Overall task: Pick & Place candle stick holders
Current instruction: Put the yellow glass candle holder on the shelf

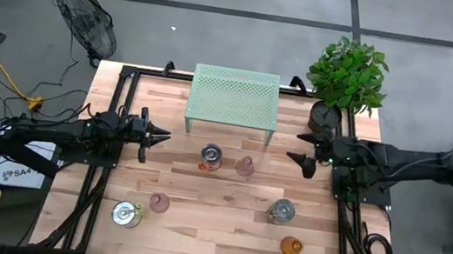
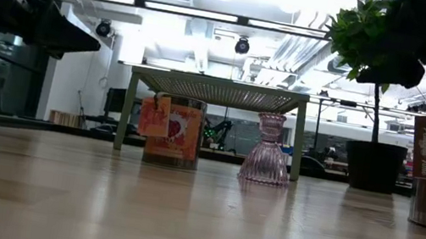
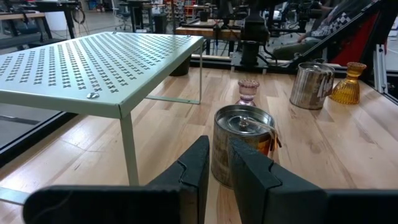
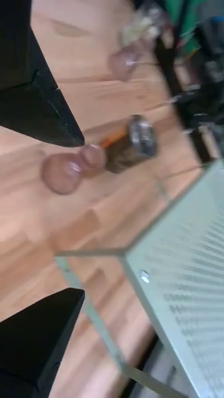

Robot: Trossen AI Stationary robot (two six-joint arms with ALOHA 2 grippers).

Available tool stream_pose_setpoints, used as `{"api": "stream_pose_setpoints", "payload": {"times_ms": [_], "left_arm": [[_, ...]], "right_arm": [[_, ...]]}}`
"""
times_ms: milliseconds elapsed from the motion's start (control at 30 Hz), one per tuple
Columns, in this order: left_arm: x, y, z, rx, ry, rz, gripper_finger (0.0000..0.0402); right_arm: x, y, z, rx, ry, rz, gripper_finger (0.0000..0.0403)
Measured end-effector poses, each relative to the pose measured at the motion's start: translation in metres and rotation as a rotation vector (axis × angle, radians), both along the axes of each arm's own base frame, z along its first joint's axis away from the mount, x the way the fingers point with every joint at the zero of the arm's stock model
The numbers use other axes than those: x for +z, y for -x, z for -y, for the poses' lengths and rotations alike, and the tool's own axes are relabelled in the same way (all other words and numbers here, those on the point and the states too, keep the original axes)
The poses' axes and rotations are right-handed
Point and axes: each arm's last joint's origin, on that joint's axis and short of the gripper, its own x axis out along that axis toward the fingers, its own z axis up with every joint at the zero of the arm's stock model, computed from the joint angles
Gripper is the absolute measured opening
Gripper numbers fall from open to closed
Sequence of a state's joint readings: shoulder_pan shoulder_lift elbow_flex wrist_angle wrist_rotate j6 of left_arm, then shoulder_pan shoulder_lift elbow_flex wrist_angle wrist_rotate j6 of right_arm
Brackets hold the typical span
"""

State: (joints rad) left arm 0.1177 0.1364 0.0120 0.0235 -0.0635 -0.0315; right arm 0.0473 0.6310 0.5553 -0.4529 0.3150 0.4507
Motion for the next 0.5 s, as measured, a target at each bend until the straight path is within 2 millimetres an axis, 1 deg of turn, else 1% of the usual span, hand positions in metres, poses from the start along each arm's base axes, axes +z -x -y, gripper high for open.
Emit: {"api": "stream_pose_setpoints", "payload": {"times_ms": [100, 267, 500], "left_arm": [[0.0, 0.0, 0.0, 0.0, 0.0, 0.0, 0.0058], [0.0, 0.0, 0.0, 0.0, 0.0, 0.0, 0.0058], [0.0, 0.0, 0.0, 0.0, 0.0, 0.0, 0.0058]], "right_arm": [[0.008, -0.006, -0.009, 0.03, -0.042, -0.064, 0.0386], [0.013, -0.012, -0.025, 0.07, -0.126, -0.193, 0.0386], [0.005, -0.015, -0.042, 0.124, -0.274, -0.399, 0.0386]]}}
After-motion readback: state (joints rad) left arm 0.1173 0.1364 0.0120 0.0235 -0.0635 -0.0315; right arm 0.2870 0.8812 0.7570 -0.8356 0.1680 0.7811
